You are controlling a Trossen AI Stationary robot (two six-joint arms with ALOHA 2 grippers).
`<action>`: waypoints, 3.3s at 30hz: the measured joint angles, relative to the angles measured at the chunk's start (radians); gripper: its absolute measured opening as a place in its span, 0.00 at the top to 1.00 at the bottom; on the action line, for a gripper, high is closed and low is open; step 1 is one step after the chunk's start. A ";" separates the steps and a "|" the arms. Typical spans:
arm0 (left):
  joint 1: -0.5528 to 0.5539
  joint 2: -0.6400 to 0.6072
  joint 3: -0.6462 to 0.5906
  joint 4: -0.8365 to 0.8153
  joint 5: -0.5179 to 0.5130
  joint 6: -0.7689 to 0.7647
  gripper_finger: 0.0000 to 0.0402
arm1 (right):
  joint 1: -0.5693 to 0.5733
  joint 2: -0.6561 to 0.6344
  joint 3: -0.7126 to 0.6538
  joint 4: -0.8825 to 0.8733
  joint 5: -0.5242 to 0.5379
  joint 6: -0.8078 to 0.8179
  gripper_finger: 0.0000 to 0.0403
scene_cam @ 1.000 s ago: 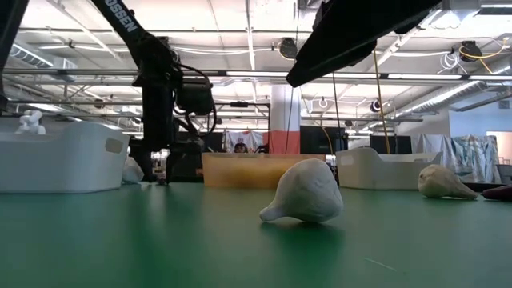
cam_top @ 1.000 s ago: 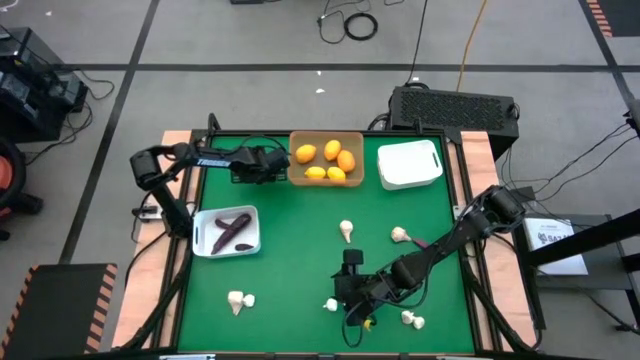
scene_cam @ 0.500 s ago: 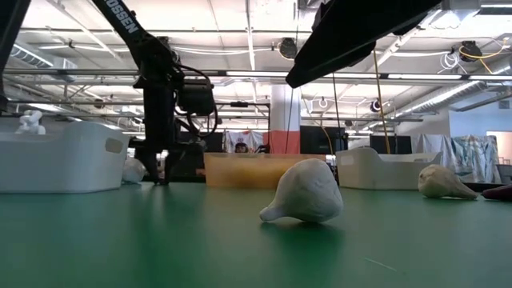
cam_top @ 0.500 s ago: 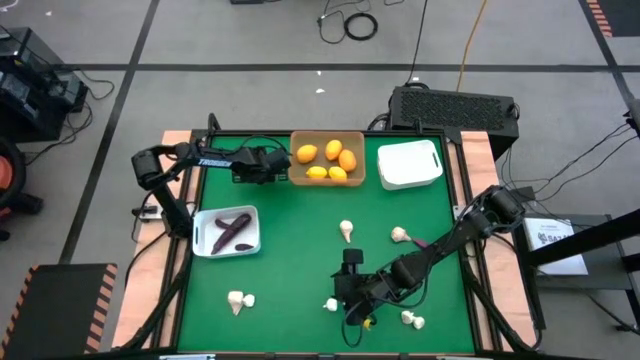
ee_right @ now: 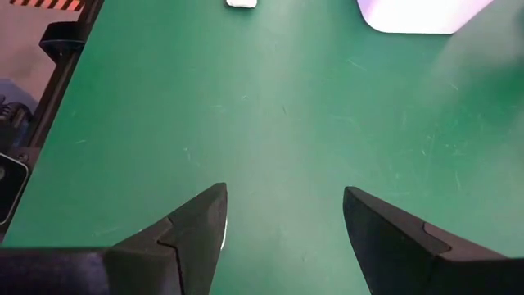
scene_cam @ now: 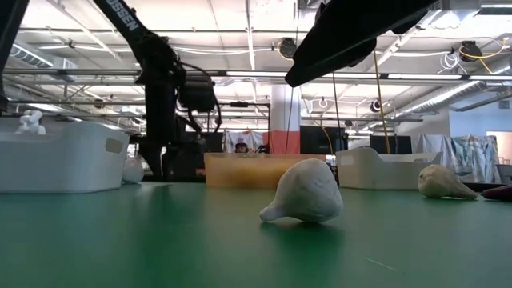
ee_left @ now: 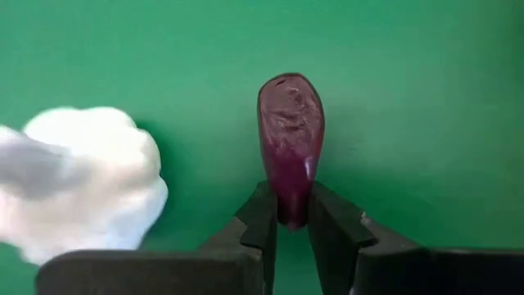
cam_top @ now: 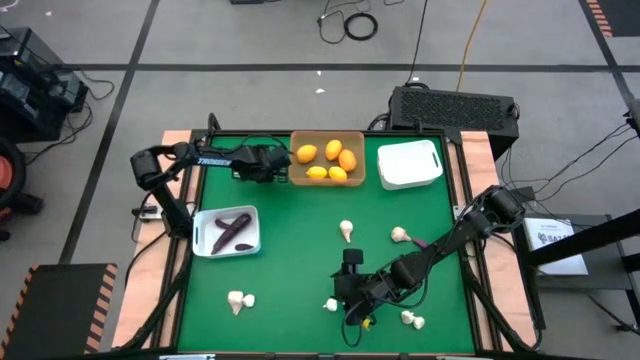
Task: Sort produce into baskets
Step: Put the eggplant into the left white bin
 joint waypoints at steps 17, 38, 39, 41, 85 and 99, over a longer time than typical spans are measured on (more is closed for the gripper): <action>-0.181 -0.438 0.139 -0.500 0.059 0.176 0.85 | -0.003 0.000 0.000 0.021 0.000 0.073 0.42; -0.752 -0.528 0.138 -0.743 0.337 -0.162 0.85 | -0.003 0.000 0.000 0.090 -0.005 0.144 0.42; -0.764 -0.518 0.138 -0.742 0.338 -0.161 0.85 | -0.003 0.000 0.000 0.090 -0.005 0.144 0.42; -0.781 -0.497 0.138 -0.740 0.338 -0.158 0.85 | -0.003 0.000 0.000 0.090 -0.005 0.144 0.42; -0.966 -0.379 0.122 -0.410 0.016 0.214 0.60 | -0.031 -0.192 0.070 -1.084 -0.202 0.540 0.42; -1.087 -0.603 -0.290 0.472 -0.175 0.368 0.60 | -0.143 -0.356 -0.249 -0.988 -0.350 0.452 0.42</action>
